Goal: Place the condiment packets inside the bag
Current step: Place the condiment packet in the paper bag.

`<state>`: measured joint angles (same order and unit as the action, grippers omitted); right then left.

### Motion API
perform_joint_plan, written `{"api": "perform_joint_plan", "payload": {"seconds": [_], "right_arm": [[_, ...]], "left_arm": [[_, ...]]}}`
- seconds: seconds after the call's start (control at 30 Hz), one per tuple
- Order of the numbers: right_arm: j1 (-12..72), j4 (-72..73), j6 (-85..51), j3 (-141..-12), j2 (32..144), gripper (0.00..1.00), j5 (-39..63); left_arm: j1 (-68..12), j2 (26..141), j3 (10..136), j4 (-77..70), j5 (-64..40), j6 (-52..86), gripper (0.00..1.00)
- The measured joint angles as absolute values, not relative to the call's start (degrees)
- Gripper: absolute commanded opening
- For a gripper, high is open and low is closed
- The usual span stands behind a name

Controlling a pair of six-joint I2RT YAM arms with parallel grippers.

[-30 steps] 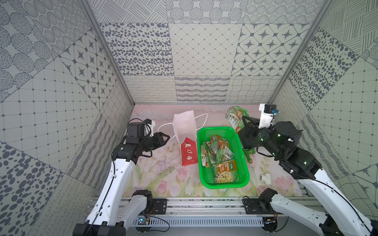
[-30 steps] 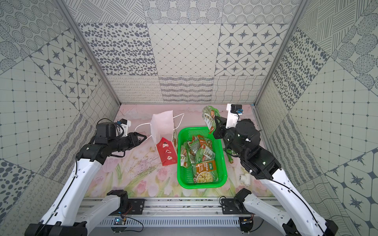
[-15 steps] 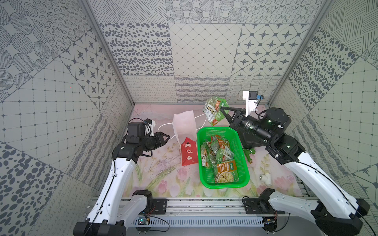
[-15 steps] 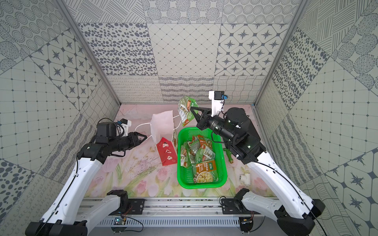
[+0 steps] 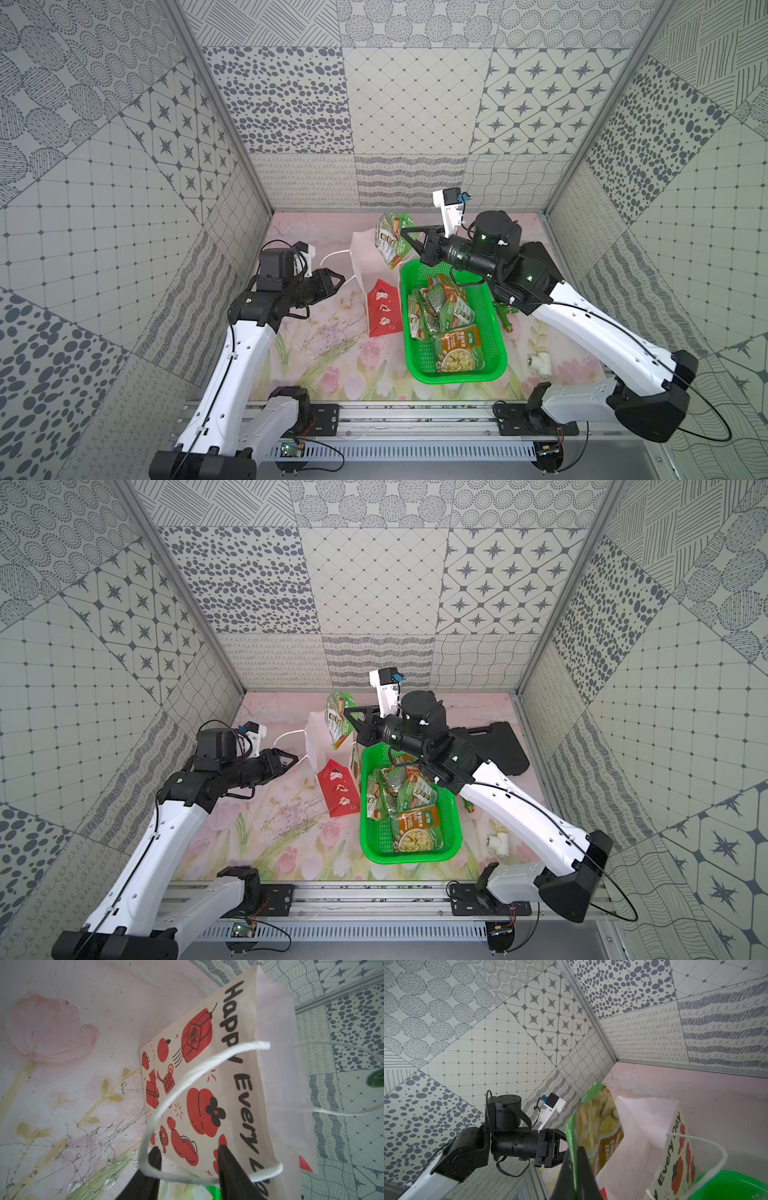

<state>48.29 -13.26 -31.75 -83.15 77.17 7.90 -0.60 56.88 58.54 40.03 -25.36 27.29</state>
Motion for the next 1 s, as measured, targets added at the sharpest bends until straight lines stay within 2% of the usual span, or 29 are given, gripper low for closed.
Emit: {"api": "perform_joint_plan", "payload": {"seconds": [0.33,0.8,0.9,1.0], "right_arm": [[49.3,-19.3,-30.4,-85.6,86.6,0.00,1.2],[50.6,-29.3,-27.3,-89.3,89.2,0.00,-9.5],[51.0,-29.8,-26.2,-90.2,89.2,0.26,-9.3],[51.4,-29.8,-24.8,-91.3,89.2,0.36,-8.7]], "left_arm": [[0.2,55.8,58.6,40.1,-23.7,27.0,0.48],[6.0,54.9,58.8,40.1,-22.1,26.9,0.48],[6.3,54.9,58.8,40.1,-22.2,26.9,0.48],[6.4,54.9,58.8,40.1,-22.5,26.9,0.48]]}}
